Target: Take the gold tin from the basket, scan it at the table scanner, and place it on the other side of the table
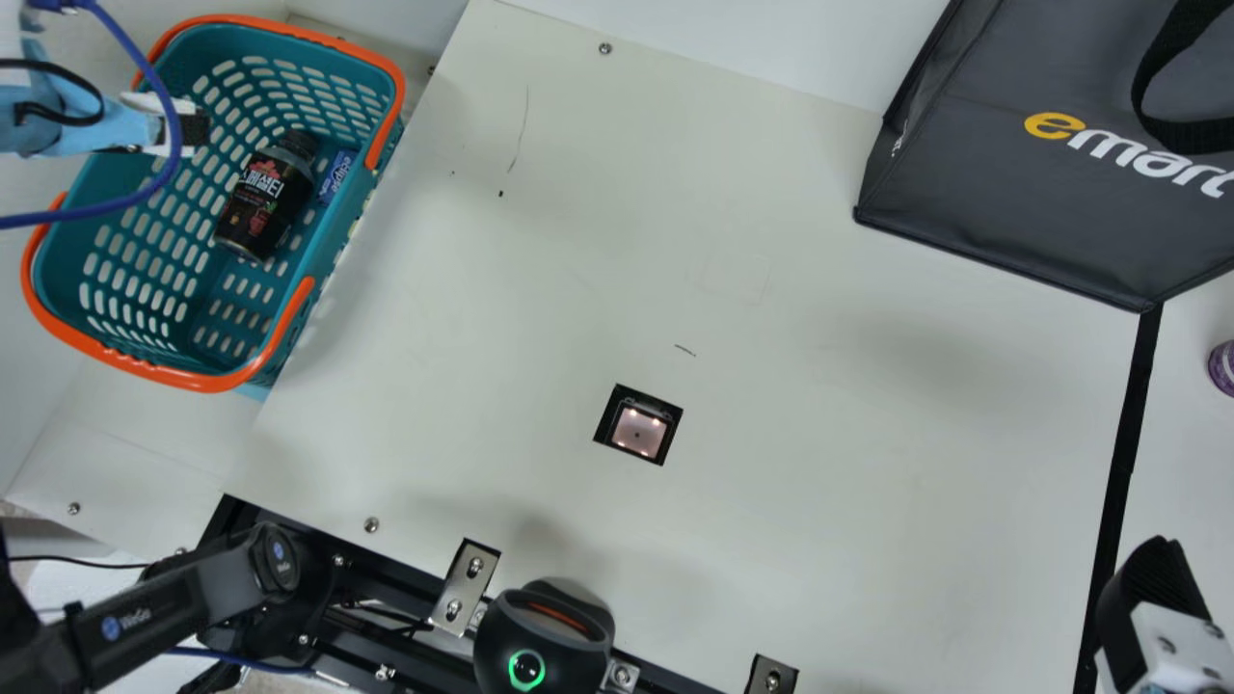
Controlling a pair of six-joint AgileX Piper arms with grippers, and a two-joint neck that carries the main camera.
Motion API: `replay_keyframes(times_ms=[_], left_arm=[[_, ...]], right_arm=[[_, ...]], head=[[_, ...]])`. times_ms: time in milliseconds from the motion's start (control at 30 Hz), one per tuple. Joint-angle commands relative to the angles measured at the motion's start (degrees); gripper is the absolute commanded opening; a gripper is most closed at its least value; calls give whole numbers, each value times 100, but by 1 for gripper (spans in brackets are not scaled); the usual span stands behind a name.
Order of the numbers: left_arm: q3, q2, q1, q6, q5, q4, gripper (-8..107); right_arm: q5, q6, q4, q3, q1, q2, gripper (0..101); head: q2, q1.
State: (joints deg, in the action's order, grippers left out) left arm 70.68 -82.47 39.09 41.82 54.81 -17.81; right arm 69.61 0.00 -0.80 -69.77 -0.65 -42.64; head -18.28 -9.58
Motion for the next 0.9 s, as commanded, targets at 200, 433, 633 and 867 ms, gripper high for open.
replay_keyframes(times_ms=[200, 433, 633, 867], left_arm=[[-121, -595, -157, 355, -372, -19, 90], [-328, -947, -275, 488, -752, 3, 90], [-526, -1223, -332, 521, -1046, 18, 90], [-672, -1510, -369, 525, -1284, 25, 90]], right_arm=[[0, 0, 0, 0, 0, 0, 95], [0, 0, 0, 0, 0, 0, 95], [0, 0, 0, 0, 0, 0, 95], [0, 0, 0, 0, 0, 0, 95]], head=[[-14, 166], [-14, 166], [-14, 166], [-14, 166]])
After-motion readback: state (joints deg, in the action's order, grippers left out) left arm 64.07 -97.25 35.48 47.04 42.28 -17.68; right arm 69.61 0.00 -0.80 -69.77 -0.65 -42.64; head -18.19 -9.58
